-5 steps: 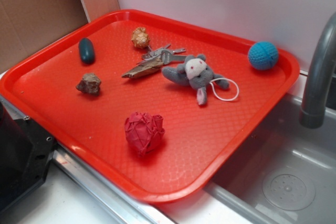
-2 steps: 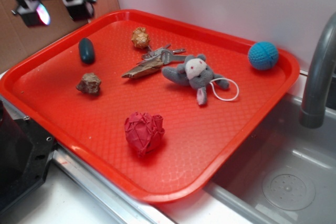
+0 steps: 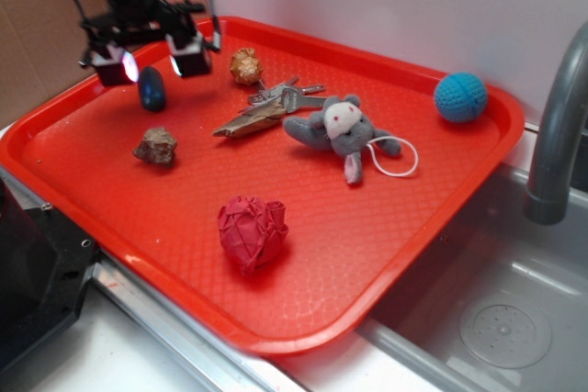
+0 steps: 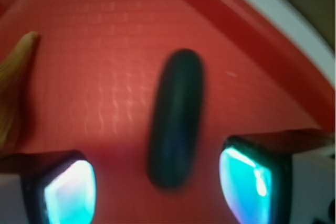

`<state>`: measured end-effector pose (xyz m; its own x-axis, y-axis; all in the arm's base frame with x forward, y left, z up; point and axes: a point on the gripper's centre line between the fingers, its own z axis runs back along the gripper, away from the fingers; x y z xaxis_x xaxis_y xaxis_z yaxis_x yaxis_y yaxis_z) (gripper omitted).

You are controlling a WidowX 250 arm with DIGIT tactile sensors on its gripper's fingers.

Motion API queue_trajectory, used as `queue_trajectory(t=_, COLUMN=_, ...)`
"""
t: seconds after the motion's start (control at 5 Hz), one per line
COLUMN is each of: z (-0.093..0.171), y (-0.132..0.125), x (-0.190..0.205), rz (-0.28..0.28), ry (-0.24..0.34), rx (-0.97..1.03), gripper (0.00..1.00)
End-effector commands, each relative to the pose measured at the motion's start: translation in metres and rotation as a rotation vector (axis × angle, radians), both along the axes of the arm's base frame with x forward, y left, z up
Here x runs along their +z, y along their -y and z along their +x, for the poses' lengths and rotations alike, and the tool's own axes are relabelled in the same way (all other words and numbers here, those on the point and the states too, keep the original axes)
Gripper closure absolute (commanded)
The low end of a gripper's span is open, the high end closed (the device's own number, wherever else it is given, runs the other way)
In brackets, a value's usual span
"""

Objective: Grab the plastic pickle.

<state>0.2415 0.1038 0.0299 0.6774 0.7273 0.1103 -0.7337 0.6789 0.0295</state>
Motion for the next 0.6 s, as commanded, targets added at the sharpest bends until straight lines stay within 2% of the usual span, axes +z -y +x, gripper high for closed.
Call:
queue_trajectory(t=0.0, z=0.024, y=-0.020, x=-0.019, rz=0.041, ry=-0.019, rx=0.026, gripper=0.00)
queue_trajectory(t=0.2, z=0.028, y=-0.029, x=-0.022, rz=0.038, ry=-0.021, rx=0.051, gripper=0.09)
queue_trajectory(t=0.4, z=0.023, y=-0.031, x=-0.014, rz=0.021, ry=-0.028, rx=0.043, gripper=1.00)
